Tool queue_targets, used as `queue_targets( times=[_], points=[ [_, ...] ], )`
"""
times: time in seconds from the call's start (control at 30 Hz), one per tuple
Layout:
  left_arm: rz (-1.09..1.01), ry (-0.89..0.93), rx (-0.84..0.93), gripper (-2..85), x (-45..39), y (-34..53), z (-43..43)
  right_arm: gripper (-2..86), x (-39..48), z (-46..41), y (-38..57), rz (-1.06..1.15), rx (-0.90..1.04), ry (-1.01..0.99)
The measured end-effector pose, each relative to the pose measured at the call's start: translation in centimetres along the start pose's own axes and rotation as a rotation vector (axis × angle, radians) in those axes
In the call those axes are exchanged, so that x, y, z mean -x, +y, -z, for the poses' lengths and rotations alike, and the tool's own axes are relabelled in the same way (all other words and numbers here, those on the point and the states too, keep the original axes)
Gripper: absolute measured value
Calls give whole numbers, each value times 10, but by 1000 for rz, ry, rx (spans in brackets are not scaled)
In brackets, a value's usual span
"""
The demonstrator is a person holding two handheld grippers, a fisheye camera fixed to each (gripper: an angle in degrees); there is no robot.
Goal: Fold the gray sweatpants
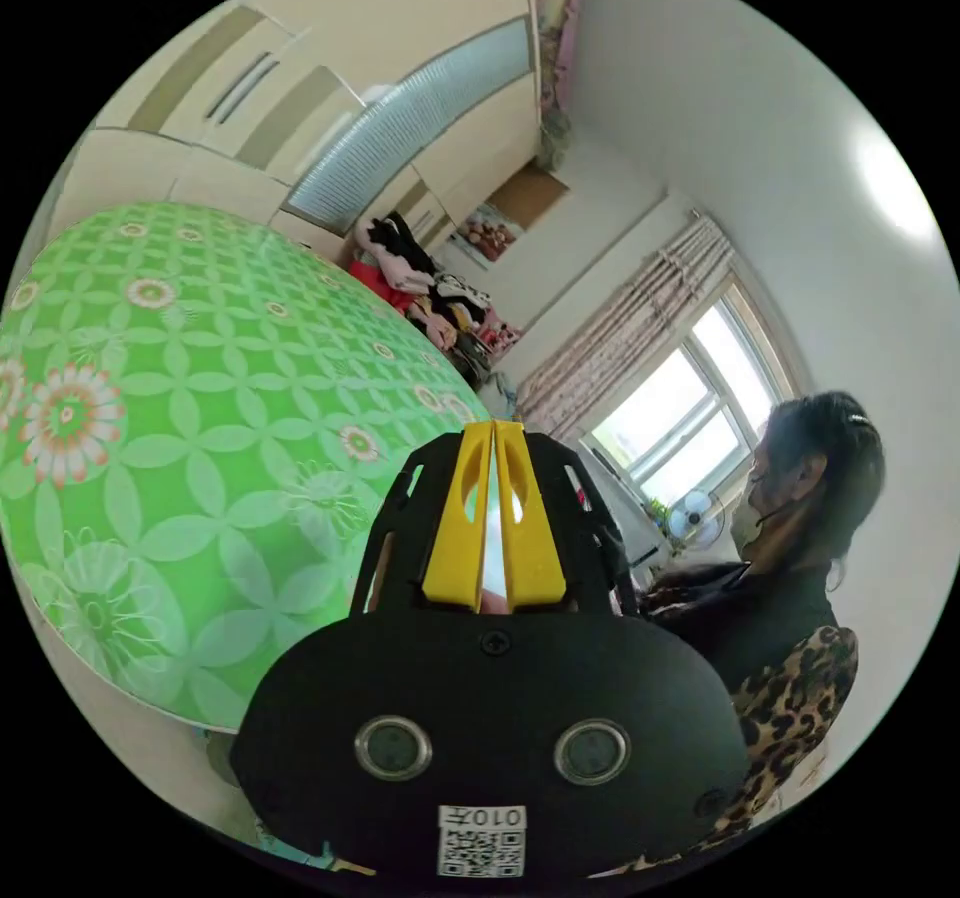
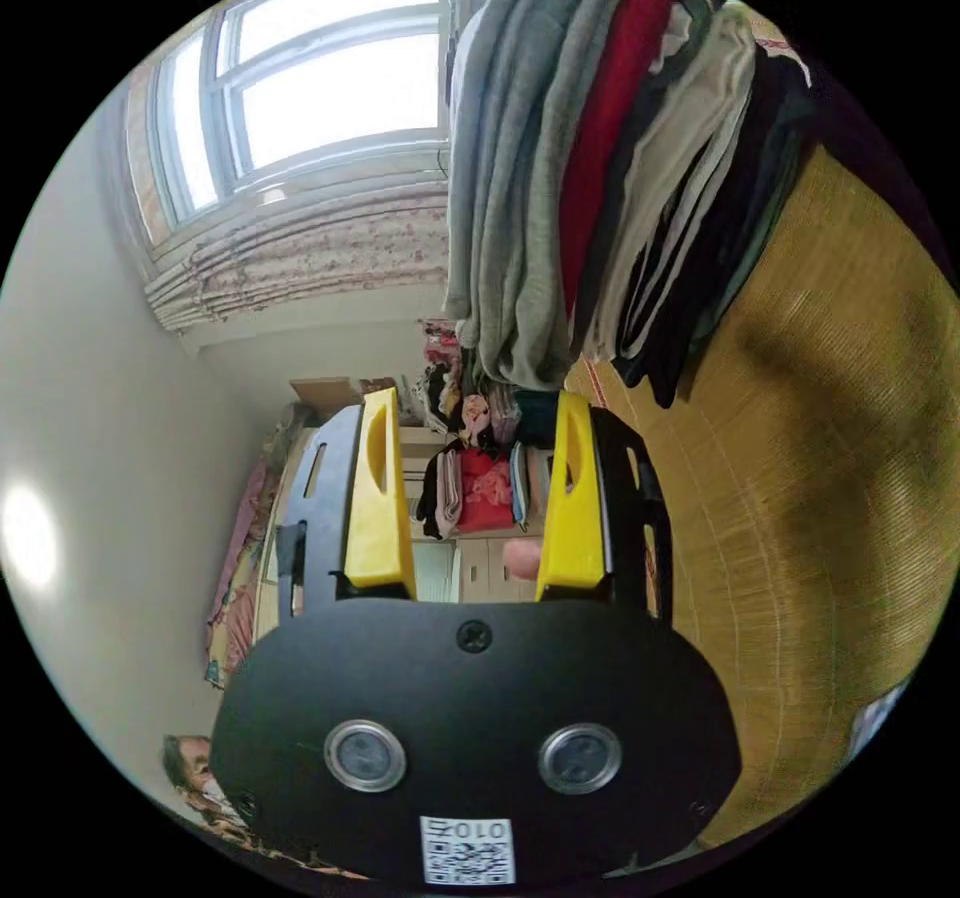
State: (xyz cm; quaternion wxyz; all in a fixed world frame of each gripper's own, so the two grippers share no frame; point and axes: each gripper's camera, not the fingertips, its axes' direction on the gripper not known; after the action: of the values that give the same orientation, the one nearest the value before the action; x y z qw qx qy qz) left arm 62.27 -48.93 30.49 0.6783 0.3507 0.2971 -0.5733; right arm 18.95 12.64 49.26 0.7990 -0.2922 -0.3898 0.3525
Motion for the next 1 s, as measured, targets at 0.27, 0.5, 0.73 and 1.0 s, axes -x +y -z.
queue_targets(
  times=[0.27, 0.5, 0.73, 1.0],
  points=[
    [71, 72, 27, -1, 5, 28, -58, 207, -24, -56, -42, -61, 7, -24],
    [114, 109, 27, -2, 21, 49, -94, 155, -33, -98, -70, -56, 62, 120],
    [128, 136, 29, -2, 35, 69, -122, 50, 4, -116, -77, 106, 120, 273],
    [122, 287, 94, -2, 44, 81, -182, 26, 102, -74, -41, 410, 194, 109]
  ],
)
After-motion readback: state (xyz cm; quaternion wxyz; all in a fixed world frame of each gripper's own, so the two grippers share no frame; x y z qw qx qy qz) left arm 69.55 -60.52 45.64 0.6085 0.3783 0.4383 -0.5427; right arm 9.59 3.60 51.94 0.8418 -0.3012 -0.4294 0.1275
